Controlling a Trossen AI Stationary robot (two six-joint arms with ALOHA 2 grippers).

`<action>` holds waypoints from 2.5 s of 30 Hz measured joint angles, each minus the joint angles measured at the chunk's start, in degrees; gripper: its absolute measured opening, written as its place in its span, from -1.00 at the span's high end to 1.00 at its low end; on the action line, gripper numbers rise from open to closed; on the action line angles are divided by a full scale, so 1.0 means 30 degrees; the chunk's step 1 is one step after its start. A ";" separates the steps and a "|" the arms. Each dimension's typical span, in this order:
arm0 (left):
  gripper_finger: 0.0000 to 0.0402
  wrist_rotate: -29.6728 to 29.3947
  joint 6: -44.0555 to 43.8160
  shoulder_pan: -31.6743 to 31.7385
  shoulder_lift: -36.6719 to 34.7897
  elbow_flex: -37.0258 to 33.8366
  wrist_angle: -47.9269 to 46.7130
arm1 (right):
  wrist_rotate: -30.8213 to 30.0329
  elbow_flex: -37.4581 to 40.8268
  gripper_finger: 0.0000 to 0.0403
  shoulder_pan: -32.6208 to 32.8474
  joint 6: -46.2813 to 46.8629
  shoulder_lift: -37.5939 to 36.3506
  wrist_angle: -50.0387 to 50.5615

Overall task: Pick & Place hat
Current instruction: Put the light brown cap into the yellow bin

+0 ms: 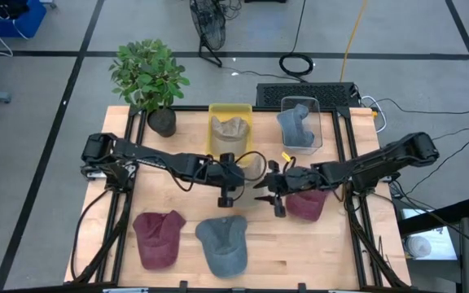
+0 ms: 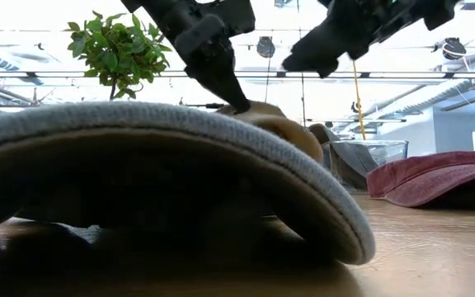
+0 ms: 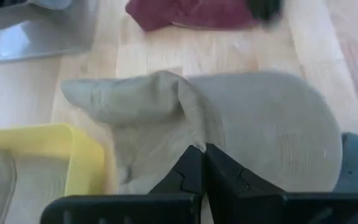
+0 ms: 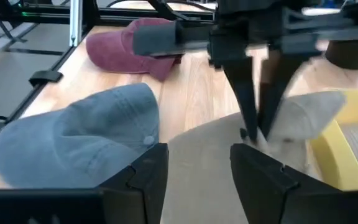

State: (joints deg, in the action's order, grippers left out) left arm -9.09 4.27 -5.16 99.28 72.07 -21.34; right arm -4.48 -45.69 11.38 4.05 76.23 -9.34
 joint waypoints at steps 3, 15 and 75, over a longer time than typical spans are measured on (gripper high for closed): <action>0.97 -0.0235 0.0313 -0.0023 -0.0698 -0.0005 -0.0153 | -0.0062 0.0000 0.21 0.0253 0.0460 -0.1128 0.1704; 0.95 -0.2005 0.2463 0.1774 -0.4148 0.0017 -0.1348 | -0.2590 0.1460 0.24 0.1428 0.0787 -0.2774 0.2428; 0.84 0.7744 1.1060 1.1550 -0.1972 -0.8049 0.9338 | -0.2569 0.1552 0.28 0.1362 0.0918 -0.2732 0.1295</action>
State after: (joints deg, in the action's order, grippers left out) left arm 14.14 37.45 29.50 93.36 47.92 6.67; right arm -12.19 -41.04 15.46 6.81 68.03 -5.46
